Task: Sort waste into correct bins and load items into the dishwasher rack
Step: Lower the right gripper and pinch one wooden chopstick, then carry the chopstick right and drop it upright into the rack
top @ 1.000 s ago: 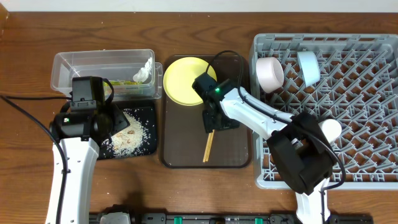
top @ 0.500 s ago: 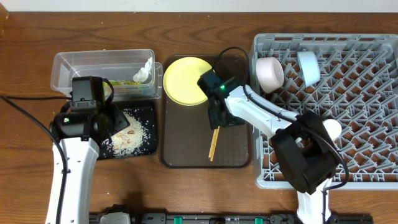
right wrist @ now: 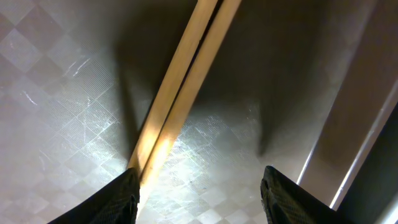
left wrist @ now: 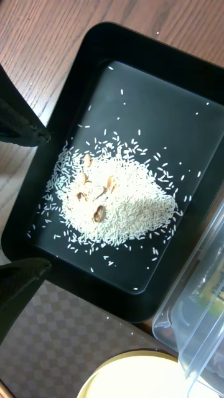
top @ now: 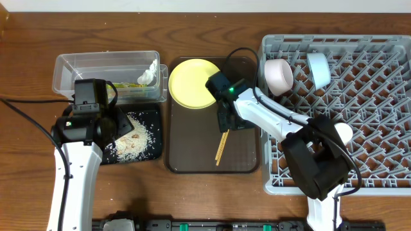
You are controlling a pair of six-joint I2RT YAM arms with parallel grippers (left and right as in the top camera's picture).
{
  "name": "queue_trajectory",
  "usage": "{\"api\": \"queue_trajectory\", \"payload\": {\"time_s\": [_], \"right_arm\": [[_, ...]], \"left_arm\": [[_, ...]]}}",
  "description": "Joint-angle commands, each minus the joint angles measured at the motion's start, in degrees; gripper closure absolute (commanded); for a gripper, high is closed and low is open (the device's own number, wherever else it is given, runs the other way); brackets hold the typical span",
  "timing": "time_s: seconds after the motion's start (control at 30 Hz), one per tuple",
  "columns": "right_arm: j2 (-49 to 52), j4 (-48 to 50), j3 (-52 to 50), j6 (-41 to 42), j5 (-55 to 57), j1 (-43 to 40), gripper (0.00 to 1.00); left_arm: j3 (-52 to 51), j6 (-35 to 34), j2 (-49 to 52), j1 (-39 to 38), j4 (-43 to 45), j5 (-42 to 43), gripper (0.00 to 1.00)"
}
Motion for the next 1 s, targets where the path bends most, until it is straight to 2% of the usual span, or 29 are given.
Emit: {"api": "queue_trajectory", "payload": {"time_s": [0.0,0.37,0.97], "right_arm": [[-1.51,0.33,-1.55,-0.02,0.22,0.52,0.39],[-1.49,6.58,-2.58,0.00,-3.08,2.43,0.37],[-5.35,3.96,-2.71,0.48,-3.08,-2.16,0.39]], "left_arm": [[0.42,-0.52,-0.39,0.24,-0.13,-0.24,0.39],[0.42,-0.52,-0.39,0.24,-0.15,-0.24,0.39],[0.42,-0.52,-0.39,0.24,-0.13,-0.24,0.39]]}}
